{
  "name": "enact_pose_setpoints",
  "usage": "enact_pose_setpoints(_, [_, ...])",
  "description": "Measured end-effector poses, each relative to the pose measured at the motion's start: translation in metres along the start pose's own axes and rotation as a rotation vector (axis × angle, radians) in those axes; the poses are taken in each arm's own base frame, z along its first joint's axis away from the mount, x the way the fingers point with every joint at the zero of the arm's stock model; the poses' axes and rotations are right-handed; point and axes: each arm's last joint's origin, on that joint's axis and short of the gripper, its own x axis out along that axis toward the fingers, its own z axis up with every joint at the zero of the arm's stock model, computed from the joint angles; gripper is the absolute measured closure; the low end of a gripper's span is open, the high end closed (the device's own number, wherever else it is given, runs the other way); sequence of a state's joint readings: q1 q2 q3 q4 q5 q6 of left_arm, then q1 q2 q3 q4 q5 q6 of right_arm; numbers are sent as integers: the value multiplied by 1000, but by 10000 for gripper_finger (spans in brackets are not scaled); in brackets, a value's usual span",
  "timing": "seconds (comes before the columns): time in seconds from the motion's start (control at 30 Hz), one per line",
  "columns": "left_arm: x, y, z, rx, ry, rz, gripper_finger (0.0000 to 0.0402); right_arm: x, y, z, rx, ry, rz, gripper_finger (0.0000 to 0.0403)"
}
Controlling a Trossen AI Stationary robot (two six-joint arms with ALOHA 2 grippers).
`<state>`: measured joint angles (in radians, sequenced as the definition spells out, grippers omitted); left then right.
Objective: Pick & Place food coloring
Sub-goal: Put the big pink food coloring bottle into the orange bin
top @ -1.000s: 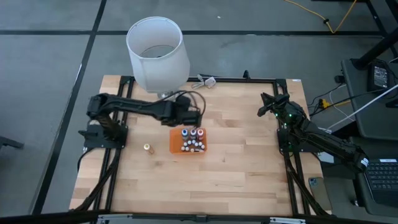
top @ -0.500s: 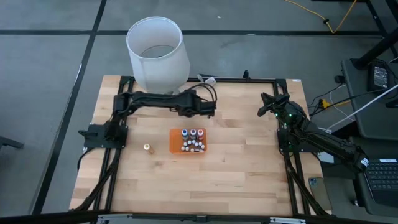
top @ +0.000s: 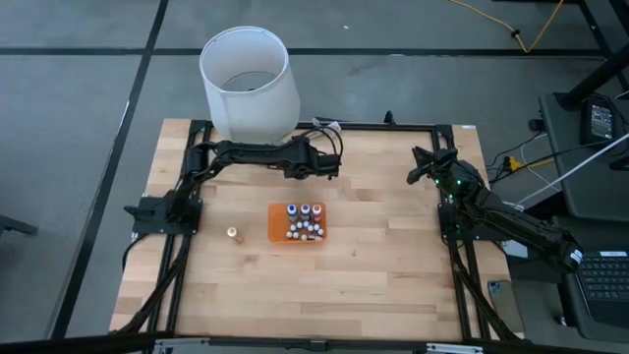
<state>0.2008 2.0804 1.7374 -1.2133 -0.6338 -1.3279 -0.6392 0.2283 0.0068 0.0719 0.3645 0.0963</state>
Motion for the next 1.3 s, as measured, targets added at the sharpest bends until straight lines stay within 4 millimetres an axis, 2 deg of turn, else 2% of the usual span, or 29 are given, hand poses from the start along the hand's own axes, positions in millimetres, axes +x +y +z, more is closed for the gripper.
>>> enact_pose_setpoints(0.23, [1, -10, 4, -28, -50, -80, 150, 0, 0, 0, 0, 0, 0, 345])
enact_pose_setpoints(0.53, [21, -18, -8, 9, -9, -30, 151, 0, 0, 0, 0, 0, 0, 345])
enact_pose_setpoints(1.07, [20, -17, -8, 38, -33, -21, 152, 0, 0, 0, 0, 0, 0, 345])
enact_pose_setpoints(1.17, [20, -16, -8, 35, -22, -8, 165, 0, 0, 0, 0, 0, 0, 345])
enact_pose_setpoints(1.3, [20, -16, -9, 42, -14, -10, 203, 0, 0, 0, 0, 0, 0, 345])
